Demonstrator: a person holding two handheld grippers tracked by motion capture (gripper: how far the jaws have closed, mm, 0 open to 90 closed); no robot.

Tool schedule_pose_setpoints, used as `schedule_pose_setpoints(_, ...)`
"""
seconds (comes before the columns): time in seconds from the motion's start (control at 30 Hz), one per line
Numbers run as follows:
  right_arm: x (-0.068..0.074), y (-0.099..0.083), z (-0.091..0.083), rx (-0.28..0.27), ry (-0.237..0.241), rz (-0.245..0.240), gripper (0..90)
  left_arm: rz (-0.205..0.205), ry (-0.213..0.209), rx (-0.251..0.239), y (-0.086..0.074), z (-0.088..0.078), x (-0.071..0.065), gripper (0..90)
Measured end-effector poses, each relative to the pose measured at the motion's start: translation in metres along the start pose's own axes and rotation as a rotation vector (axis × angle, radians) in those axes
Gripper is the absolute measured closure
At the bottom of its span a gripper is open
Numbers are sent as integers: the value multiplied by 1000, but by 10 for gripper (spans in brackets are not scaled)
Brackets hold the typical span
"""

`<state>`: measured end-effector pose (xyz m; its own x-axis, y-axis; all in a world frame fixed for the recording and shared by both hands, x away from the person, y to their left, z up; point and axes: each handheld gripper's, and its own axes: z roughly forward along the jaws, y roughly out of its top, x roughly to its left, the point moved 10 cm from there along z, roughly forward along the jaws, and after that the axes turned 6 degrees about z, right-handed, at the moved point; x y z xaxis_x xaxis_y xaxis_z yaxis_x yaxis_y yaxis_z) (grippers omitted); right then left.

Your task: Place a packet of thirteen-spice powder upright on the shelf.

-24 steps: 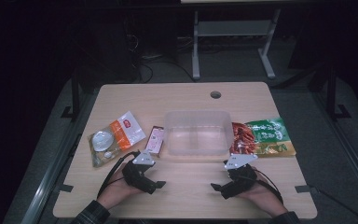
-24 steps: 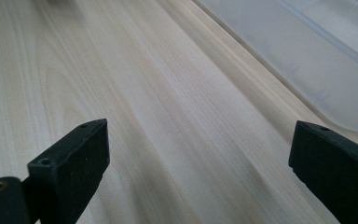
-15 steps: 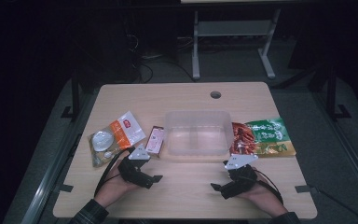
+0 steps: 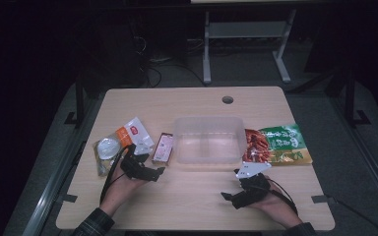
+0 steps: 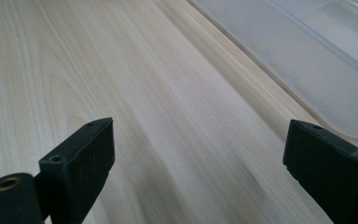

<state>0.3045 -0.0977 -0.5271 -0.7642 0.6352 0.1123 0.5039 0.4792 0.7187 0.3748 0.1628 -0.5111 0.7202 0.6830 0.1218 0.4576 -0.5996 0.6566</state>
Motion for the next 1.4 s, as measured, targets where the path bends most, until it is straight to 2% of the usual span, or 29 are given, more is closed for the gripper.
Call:
schedule_pose_setpoints(0.17,-1,0,0,-1,-7,4,89,0,32,32,1,12,-1,128)
schedule_pose_setpoints(0.27,-2,0,0,-2,-8,2,89,-9,44,33,4,17,1,126)
schedule_pose_setpoints(0.47,-1,1,0,-4,-8,1,94,-44,53,44,6,29,4,124)
schedule_pose_setpoints(0.67,0,1,0,-7,-4,6,99,-43,59,59,6,40,7,126)
schedule_pose_setpoints(0.9,0,2,-1,-16,-1,-1,101,-58,61,83,0,41,14,149)
schedule_pose_setpoints(0.97,0,2,-1,-18,0,0,103,-61,60,83,-1,40,15,165)
schedule_pose_setpoints(1.0,1,3,-2,-23,0,-3,105,-62,56,82,-2,39,14,209)
schedule_pose_setpoints(1.23,2,4,-2,-27,10,-7,107,-86,43,87,-4,38,15,253)
schedule_pose_setpoints(1.27,3,4,-1,-28,12,-9,108,-109,45,85,-4,38,15,259)
schedule_pose_setpoints(1.4,3,4,-2,-31,14,-9,109,-129,62,97,-6,35,20,291)
